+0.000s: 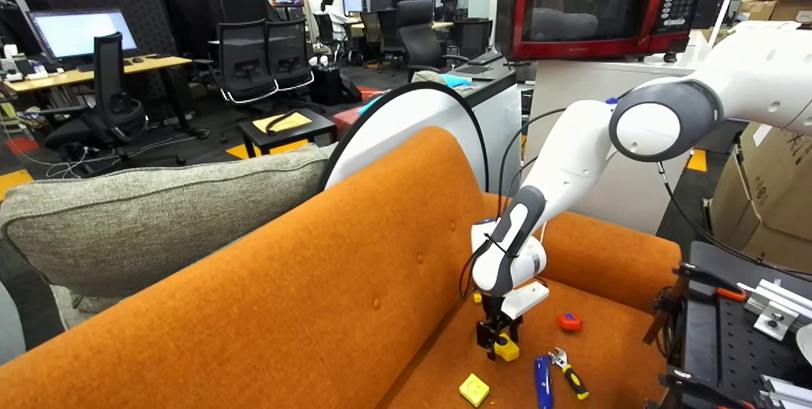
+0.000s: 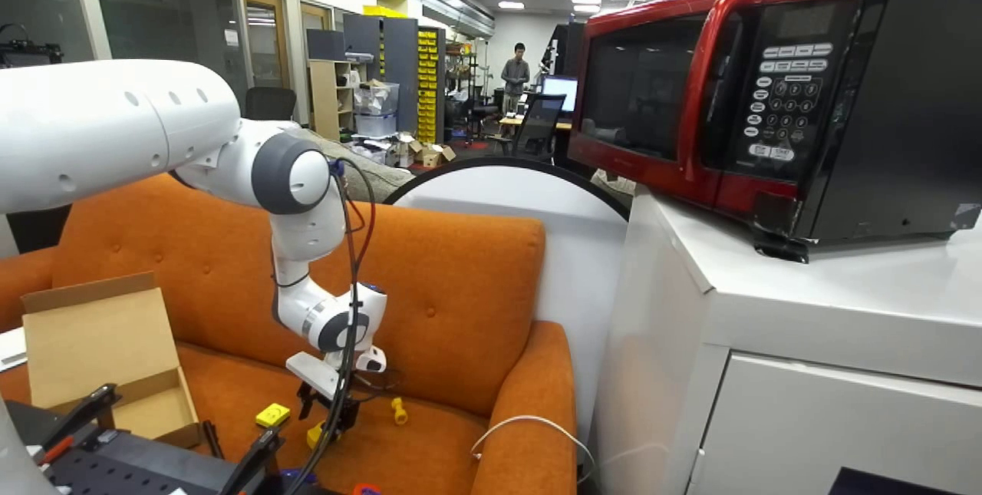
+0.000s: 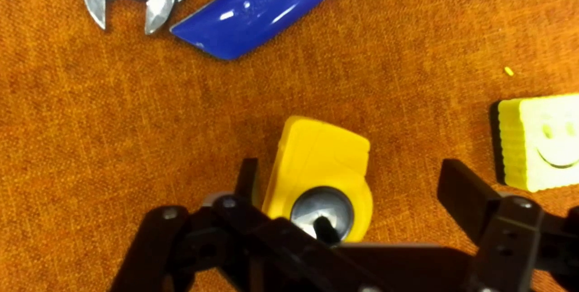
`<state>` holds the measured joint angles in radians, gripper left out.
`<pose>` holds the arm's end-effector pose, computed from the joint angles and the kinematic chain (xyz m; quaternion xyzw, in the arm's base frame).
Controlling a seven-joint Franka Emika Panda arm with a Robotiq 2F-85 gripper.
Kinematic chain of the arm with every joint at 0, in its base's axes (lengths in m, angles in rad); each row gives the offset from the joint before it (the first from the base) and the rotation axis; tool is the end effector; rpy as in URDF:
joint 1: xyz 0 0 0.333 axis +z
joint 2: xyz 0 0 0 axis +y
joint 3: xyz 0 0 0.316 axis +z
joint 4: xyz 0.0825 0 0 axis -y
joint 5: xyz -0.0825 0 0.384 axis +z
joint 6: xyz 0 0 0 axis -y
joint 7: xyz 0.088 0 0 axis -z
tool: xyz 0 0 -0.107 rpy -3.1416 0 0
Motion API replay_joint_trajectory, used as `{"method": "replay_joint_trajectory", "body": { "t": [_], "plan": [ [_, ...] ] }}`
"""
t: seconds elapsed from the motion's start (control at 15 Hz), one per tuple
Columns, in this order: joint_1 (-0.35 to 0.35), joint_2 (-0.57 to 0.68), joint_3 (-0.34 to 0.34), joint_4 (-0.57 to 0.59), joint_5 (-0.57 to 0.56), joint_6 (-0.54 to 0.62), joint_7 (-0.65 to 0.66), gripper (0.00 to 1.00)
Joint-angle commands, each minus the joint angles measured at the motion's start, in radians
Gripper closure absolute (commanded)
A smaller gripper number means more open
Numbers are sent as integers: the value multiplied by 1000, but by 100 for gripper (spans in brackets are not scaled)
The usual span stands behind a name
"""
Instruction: Put the yellow and black object in the box
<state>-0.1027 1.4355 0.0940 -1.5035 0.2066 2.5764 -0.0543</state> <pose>0.5286 -0.0017 -0.1947 -0.9738 0.1046 0.1768 0.0971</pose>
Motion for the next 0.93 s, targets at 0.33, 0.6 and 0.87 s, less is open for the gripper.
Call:
{"method": "replay_joint_trajectory", "body": {
  "t": [0.33, 0.6, 0.87],
  "plan": [
    [35, 23, -39, 17, -3, 69, 122, 0],
    [25, 22, -41, 15, -3, 70, 132, 27],
    [21, 18, -37, 11, -4, 72, 125, 54]
  ]
}}
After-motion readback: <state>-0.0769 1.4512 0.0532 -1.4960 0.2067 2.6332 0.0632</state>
